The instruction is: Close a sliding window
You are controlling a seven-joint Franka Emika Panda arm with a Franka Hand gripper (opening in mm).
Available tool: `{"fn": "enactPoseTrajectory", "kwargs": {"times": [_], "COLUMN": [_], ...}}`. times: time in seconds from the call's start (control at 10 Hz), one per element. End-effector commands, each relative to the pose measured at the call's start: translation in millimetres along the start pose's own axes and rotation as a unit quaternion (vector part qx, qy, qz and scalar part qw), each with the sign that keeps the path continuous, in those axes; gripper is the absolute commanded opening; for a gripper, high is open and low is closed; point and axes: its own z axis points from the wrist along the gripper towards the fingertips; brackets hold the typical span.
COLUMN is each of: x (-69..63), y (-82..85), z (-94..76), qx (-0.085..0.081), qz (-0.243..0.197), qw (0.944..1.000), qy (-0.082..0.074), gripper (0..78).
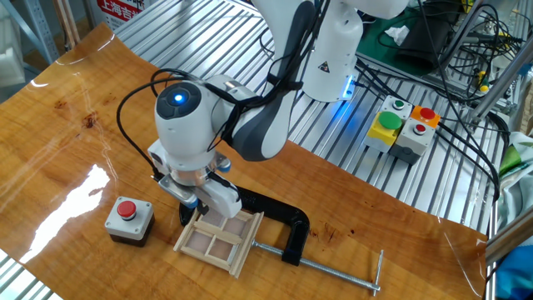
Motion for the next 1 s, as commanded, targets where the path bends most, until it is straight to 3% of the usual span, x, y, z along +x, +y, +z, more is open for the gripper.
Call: {"fn": "enactPoseTrajectory", "kwargs": {"times": [0.1,1.0], "x": [-0.6,5.9], "y": [1.0,38.5], "z": [-9.0,-13.1], "qx": [-0.025,-0.029], "qz": [0.02,0.056], "qw": [0.9995,0.998], "qy": [0.004,0.008], "gripper": [0.0,0.0]}}
